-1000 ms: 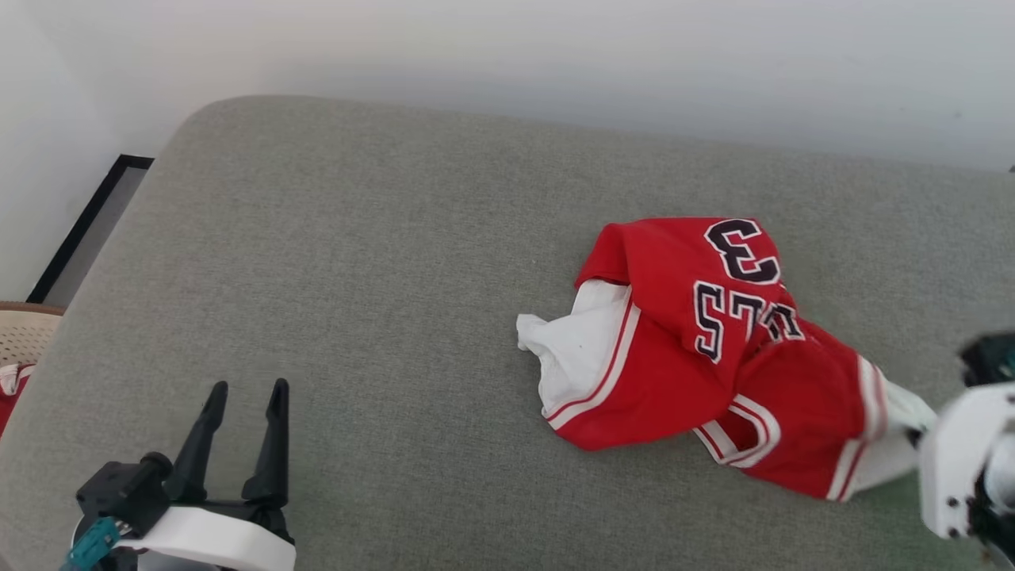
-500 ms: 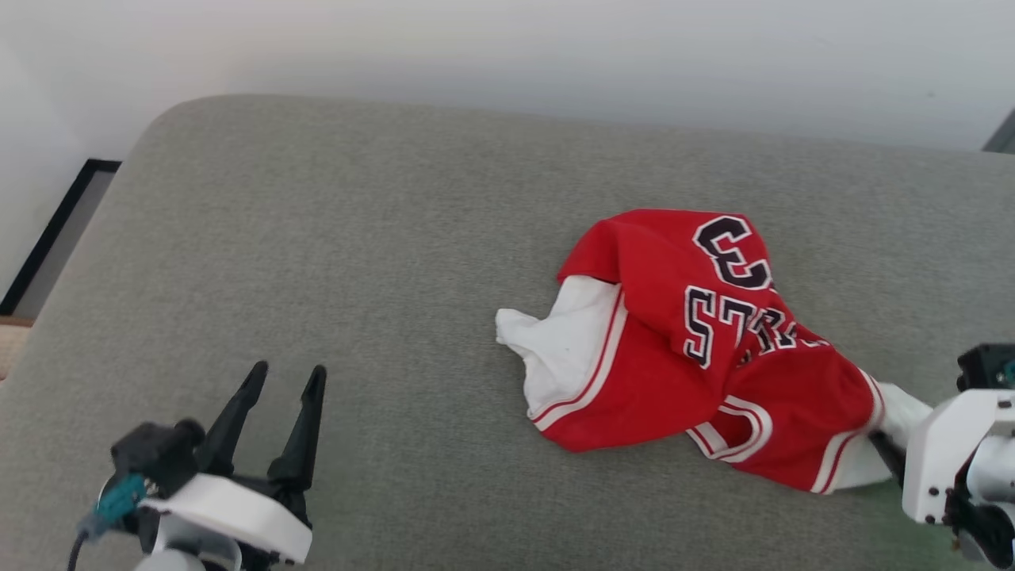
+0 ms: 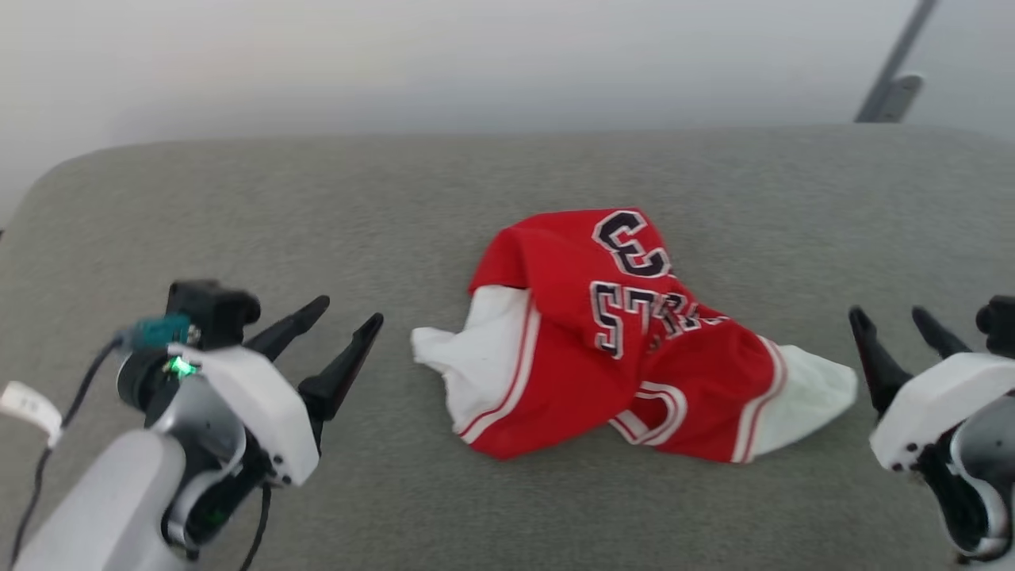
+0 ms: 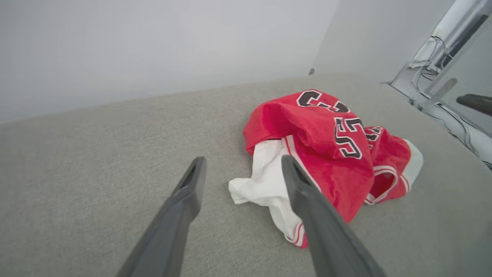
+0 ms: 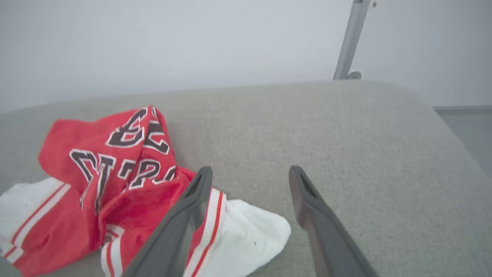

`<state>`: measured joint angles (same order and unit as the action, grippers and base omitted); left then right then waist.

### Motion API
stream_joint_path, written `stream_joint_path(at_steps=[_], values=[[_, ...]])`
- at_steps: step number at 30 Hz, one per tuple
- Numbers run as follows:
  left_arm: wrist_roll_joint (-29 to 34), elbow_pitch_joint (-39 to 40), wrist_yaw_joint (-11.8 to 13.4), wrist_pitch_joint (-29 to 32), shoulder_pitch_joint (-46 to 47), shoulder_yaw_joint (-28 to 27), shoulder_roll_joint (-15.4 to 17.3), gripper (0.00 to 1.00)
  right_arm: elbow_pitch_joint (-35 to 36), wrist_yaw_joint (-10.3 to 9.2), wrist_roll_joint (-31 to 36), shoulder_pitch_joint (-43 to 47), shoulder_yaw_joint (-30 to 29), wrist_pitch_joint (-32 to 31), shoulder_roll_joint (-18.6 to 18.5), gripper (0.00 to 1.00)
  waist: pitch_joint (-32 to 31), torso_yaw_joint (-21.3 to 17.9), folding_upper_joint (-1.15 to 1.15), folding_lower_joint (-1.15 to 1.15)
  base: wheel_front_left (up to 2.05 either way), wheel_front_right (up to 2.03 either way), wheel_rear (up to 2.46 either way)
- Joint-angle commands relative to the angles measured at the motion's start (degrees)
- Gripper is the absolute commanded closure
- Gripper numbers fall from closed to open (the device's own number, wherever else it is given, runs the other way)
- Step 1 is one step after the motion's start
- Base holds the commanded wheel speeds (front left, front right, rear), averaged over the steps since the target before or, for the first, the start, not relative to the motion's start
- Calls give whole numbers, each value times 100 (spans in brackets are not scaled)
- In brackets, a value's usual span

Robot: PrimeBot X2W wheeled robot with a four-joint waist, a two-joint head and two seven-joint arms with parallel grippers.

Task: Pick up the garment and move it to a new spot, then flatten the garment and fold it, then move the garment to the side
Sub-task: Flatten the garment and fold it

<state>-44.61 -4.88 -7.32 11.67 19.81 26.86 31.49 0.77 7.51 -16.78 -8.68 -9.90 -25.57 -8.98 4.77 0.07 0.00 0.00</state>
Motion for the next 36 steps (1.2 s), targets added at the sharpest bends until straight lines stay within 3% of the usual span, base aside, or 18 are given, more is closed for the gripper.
stream_joint_path(at_steps=[1,7,12,22,28,29,30,36], values=[[-109,-1,-21,113,154,62,18,0,82,-4,63,-34,-47,198,108,0,-15,-269,0,0,0,0,0],[-385,-317,-21,1074,813,571,196,0,323,-4,355,-15,46,1542,498,0,39,-868,0,0,0,0,0],[-582,-927,-12,1897,1191,823,237,0,176,-4,395,9,101,2245,603,0,146,-1320,0,0,0,0,0],[-395,-2217,254,3005,1552,1306,173,0,-180,-4,-33,-29,183,2630,608,0,453,-1868,0,0,0,0,0],[-286,-2755,303,3182,1599,1484,58,0,-257,-4,-195,-115,277,2790,608,0,642,-1955,0,0,0,0,0],[-311,-2840,272,3237,1598,1511,43,63,-280,-4,-218,-127,289,2815,608,0,670,-1959,0,0,0,0,0],[-320,-2904,251,3232,1620,1528,36,100,-300,-4,-233,-135,304,2849,609,0,689,-1955,0,0,0,0,0],[-479,-2981,158,3277,1776,1437,103,100,-388,-4,-232,-176,235,2998,606,0,704,-1742,0,0,0,0,0]])
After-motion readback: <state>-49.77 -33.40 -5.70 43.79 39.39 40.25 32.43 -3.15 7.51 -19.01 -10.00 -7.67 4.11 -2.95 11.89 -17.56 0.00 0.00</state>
